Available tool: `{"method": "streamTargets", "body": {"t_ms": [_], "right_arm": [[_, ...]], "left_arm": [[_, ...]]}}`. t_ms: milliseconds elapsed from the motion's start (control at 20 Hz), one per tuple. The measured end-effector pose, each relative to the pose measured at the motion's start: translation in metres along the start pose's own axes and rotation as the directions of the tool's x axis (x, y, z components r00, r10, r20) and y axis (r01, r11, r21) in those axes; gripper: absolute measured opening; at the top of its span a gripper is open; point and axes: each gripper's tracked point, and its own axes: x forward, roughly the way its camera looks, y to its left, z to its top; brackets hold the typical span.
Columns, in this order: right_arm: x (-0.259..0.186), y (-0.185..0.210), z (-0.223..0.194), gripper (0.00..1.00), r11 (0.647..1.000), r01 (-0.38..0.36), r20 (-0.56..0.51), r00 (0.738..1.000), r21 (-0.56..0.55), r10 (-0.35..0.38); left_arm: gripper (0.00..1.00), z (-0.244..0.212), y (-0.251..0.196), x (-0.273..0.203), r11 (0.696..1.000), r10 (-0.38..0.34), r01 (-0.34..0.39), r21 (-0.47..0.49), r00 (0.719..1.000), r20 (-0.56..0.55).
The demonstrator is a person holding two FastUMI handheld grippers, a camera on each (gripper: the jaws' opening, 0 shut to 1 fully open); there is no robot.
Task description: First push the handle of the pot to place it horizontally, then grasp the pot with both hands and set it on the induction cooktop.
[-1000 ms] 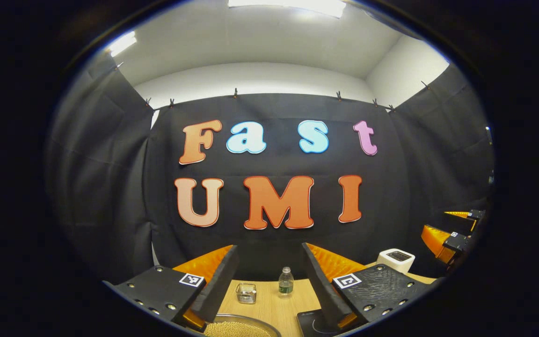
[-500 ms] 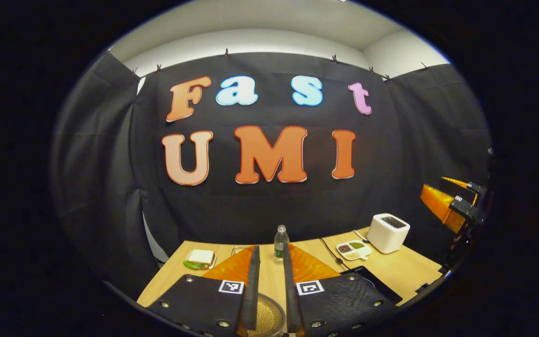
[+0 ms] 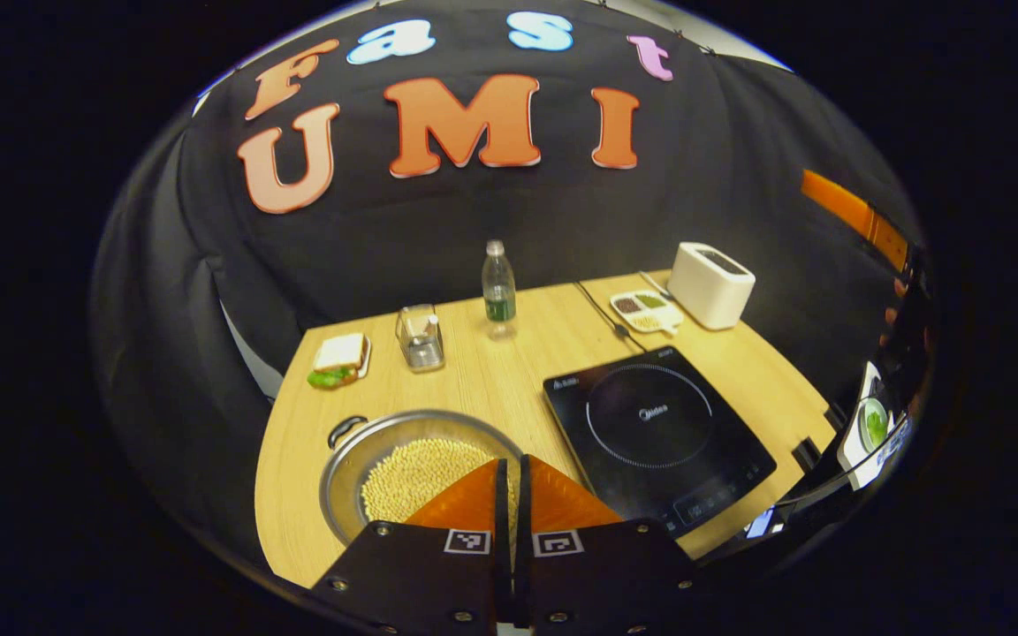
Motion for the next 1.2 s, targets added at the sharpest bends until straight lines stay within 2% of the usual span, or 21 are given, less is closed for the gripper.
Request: {"method": "streamTargets", "body": {"t_ms": [150, 300, 600, 700, 850, 950, 1050, 1200], "right_arm": [[-0.002, -0.003, -0.009, 0.96, 1.000, 0.008, -0.026, 1.000, 0.002, -0.008], [-0.001, -0.008, -0.014, 0.96, 1.000, 0.018, -0.041, 0.999, -0.004, -0.018], [-0.004, -0.013, -0.024, 0.96, 1.000, 0.027, -0.066, 0.997, -0.009, -0.027], [-0.004, -0.012, -0.025, 0.96, 0.999, 0.028, -0.068, 0.997, -0.020, -0.029], [-0.005, -0.014, -0.027, 0.96, 0.999, 0.034, -0.076, 0.996, -0.040, -0.037], [-0.006, -0.015, -0.028, 0.96, 0.998, 0.035, -0.082, 0.996, -0.049, -0.039], [-0.009, -0.020, -0.028, 0.96, 0.997, 0.044, -0.083, 0.995, -0.059, -0.049], [-0.014, -0.028, -0.027, 0.96, 0.996, 0.061, -0.082, 0.994, -0.071, -0.067]], "left_arm": [[0.02, -0.053, -0.002, 0.012, 1.000, -0.027, 0.026, -0.010, 0.988, -0.155], [0.03, -0.100, 0.005, 0.016, 1.000, -0.023, 0.023, -0.002, 0.959, -0.284], [0.03, -0.163, 0.027, 0.018, 0.999, 0.019, -0.002, 0.037, 0.889, -0.457], [0.03, -0.182, 0.030, 0.017, 0.999, 0.025, -0.002, 0.045, 0.857, -0.515], [0.02, -0.199, 0.042, 0.019, 0.996, 0.063, -0.018, 0.088, 0.833, -0.549], [0.03, -0.204, 0.042, 0.022, 0.998, 0.051, -0.017, 0.066, 0.822, -0.567], [0.03, -0.203, 0.044, 0.029, 0.996, 0.064, -0.019, 0.084, 0.816, -0.574], [0.02, -0.205, 0.032, 0.038, 0.997, 0.039, 0.011, 0.081, 0.803, -0.594]]}}
